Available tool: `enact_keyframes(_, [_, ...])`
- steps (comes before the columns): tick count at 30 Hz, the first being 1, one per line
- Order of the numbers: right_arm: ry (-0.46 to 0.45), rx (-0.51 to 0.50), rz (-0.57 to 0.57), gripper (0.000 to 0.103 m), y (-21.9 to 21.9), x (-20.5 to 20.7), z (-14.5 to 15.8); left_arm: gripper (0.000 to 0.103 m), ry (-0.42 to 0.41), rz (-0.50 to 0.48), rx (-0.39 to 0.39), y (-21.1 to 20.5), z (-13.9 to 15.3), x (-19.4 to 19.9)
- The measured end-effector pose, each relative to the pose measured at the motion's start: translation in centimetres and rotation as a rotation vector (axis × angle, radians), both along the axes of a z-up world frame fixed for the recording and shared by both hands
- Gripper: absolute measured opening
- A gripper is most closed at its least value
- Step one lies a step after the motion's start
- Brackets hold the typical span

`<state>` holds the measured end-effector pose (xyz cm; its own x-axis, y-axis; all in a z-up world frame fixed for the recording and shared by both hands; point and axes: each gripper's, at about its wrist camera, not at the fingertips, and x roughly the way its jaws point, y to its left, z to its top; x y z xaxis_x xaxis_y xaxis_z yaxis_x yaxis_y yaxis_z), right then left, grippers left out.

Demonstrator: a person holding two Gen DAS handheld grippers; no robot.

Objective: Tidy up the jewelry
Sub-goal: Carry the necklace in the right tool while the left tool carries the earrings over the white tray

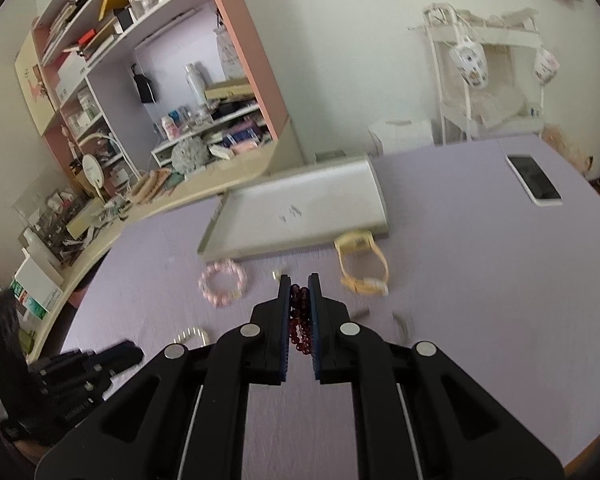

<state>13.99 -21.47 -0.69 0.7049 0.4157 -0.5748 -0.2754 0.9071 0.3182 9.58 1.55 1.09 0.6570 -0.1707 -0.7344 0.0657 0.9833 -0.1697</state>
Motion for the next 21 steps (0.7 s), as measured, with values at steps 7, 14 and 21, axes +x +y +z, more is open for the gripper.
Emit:
enact_keyframes(7, [-0.025, -0.014, 0.026, 0.009, 1.4, 5.5, 1.8, 0.014, -0.082, 0.032, -0.009, 0.6, 5.1, 7.0])
enact_keyframes(14, [0.002, -0.035, 0.050, 0.009, 3.2, 13.7, 1.9, 0.014, -0.101, 0.046, -0.008, 1.4, 6.3, 16.3])
enact_keyframes(21, [0.081, -0.057, 0.062, 0.009, 5.0, 22.2, -0.4, 0.014, -0.057, 0.054, 0.004, 2.2, 3.7, 24.3])
